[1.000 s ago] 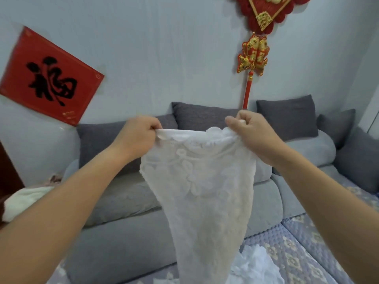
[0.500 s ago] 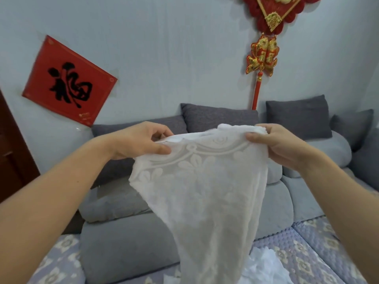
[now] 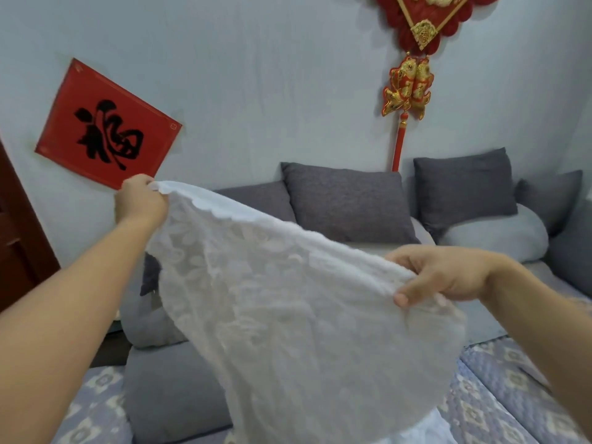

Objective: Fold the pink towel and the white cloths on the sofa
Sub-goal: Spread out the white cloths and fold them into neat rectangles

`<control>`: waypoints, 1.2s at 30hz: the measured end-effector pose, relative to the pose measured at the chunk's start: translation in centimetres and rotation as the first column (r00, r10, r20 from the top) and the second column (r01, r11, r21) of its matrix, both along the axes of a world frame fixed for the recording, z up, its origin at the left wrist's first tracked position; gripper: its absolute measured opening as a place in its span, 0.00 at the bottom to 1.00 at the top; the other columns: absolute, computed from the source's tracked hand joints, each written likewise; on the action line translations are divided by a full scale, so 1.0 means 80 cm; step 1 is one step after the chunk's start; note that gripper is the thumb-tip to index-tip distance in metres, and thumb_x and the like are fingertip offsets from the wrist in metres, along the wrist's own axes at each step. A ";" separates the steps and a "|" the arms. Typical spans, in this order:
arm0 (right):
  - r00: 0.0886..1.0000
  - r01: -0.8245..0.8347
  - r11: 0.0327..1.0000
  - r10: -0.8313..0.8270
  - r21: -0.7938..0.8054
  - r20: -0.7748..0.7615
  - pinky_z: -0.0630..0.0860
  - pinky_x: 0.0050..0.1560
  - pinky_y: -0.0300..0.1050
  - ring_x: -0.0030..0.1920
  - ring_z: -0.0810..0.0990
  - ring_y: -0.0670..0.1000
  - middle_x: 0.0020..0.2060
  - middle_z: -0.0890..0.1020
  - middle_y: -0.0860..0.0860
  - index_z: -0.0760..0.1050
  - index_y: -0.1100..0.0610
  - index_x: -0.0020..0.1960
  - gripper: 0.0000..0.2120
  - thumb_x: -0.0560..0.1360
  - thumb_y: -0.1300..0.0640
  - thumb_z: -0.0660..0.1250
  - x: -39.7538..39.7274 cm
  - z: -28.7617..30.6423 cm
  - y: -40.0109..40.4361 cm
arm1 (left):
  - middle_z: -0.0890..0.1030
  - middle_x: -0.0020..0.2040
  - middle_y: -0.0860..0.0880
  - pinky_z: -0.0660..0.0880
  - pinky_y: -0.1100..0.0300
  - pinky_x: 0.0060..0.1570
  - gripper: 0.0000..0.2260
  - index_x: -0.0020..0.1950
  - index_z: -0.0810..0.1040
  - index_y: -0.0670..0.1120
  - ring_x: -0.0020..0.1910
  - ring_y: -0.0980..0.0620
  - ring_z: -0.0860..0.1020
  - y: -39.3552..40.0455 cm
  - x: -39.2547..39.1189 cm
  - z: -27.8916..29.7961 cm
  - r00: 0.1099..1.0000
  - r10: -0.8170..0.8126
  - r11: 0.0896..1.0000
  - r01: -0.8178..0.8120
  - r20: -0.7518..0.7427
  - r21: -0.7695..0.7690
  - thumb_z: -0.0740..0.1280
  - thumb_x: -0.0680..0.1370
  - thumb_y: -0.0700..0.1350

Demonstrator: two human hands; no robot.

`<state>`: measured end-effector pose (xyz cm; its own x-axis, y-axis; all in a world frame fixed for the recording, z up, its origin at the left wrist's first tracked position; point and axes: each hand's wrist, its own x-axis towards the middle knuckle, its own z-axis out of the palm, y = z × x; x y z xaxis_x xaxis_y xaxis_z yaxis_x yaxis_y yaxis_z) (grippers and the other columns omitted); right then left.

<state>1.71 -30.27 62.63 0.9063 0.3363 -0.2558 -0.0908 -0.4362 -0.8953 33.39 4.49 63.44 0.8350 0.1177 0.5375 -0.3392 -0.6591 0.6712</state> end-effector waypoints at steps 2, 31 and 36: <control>0.996 -0.051 0.992 0.042 -0.113 -0.080 0.80 0.46 0.52 0.45 0.81 0.56 0.48 0.83 0.59 0.80 0.63 0.53 0.18 0.69 0.55 0.78 -0.006 -0.031 -0.001 | 0.82 0.53 0.38 0.72 0.49 0.48 0.11 0.56 0.81 0.43 0.52 0.34 0.78 0.000 0.000 -0.010 0.998 0.042 0.998 -0.040 -0.052 0.041 0.63 0.77 0.40; 0.404 0.874 -0.118 -0.364 -0.472 0.839 0.76 0.47 0.50 0.42 0.78 0.61 0.44 0.83 0.63 0.79 0.60 0.42 0.07 0.76 0.66 0.64 -0.236 0.135 -0.379 | 0.79 0.51 0.32 0.75 0.40 0.50 0.09 0.51 0.77 0.41 0.51 0.28 0.78 -0.237 -0.216 0.196 0.920 0.178 0.936 -0.268 0.349 0.229 0.59 0.80 0.44; 0.274 0.876 -0.171 -0.594 -0.451 0.756 0.76 0.44 0.52 0.41 0.78 0.63 0.40 0.80 0.63 0.76 0.64 0.39 0.09 0.75 0.61 0.61 -0.287 -0.009 -0.400 | 0.79 0.51 0.32 0.76 0.39 0.48 0.10 0.53 0.77 0.40 0.49 0.27 0.79 -0.223 -0.256 0.027 0.964 0.130 0.866 -0.225 0.233 0.447 0.58 0.80 0.42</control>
<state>-21.24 -62.26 61.90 0.4412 -0.7969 0.4127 -0.7624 -0.5754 -0.2960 12.92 -13.34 65.56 0.7007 -0.0495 0.7117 -0.2756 -0.9390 0.2060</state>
